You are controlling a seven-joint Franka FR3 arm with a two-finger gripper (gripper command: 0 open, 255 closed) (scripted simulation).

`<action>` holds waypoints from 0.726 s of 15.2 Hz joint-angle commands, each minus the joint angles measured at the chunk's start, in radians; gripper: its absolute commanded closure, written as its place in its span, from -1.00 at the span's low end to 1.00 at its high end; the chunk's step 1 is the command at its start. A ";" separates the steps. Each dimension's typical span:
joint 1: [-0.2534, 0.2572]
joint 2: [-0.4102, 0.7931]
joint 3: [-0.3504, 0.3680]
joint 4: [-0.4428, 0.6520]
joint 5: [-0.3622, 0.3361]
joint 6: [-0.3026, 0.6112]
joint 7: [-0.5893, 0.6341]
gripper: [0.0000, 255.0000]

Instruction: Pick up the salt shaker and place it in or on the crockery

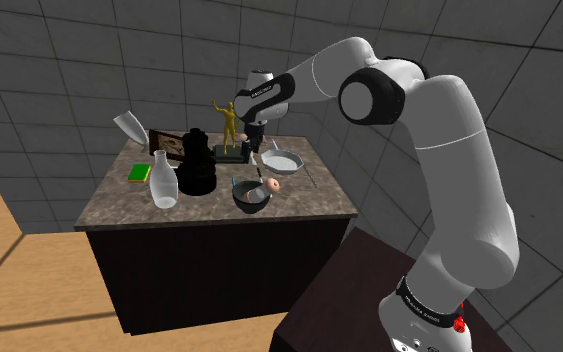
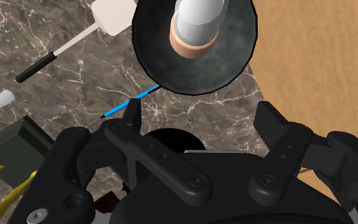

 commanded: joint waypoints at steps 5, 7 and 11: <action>0.010 -0.072 -0.012 0.013 -0.017 -0.084 0.009 -1.00; 0.010 -0.072 -0.012 0.013 -0.017 -0.084 0.009 -1.00; 0.010 -0.072 -0.012 0.013 -0.017 -0.084 0.009 -1.00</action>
